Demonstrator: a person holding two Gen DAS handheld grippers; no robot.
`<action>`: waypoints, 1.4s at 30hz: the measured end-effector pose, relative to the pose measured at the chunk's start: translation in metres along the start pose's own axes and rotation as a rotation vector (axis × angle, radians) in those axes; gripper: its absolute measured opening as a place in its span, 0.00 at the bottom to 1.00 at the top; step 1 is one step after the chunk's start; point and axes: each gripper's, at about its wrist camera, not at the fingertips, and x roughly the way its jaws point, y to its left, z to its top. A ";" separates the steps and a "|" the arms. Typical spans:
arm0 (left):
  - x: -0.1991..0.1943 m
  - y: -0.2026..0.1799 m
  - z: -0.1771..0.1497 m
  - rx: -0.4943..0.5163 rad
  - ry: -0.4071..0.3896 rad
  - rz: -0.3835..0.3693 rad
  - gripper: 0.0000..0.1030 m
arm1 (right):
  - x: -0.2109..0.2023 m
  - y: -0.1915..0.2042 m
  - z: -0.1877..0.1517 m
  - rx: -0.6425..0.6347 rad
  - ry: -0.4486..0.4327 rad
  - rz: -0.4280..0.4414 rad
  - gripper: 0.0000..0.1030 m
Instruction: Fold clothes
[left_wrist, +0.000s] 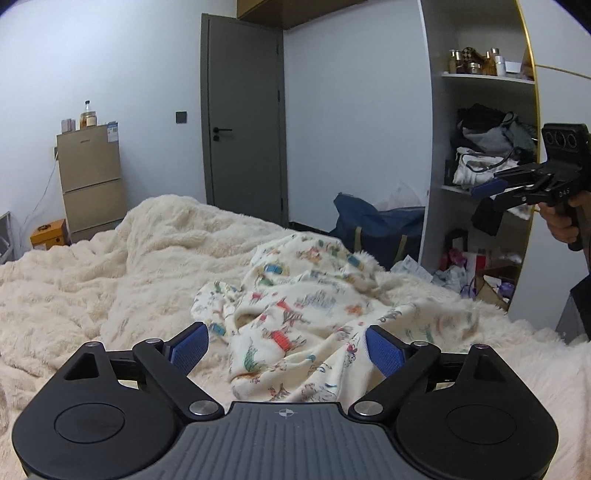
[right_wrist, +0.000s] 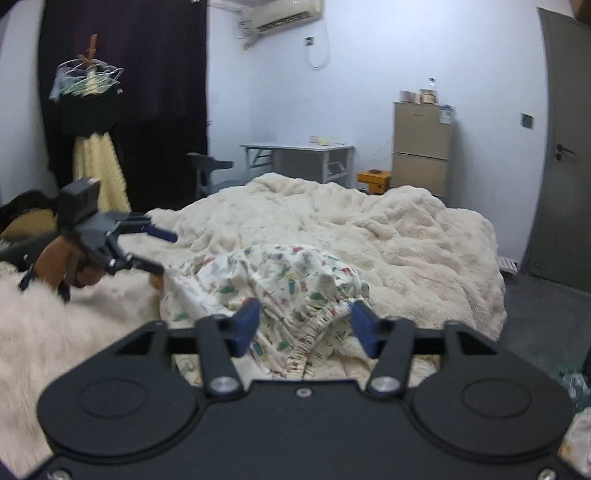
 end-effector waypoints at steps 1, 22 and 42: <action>0.000 0.003 0.000 -0.009 0.001 0.005 0.91 | 0.007 -0.005 0.001 0.052 0.004 -0.001 0.64; 0.010 0.049 -0.055 0.114 0.209 -0.004 0.91 | 0.171 -0.093 -0.072 0.683 0.079 0.096 0.11; 0.083 0.002 -0.040 0.060 0.145 -0.016 0.28 | 0.121 0.016 -0.009 0.150 0.145 0.035 0.58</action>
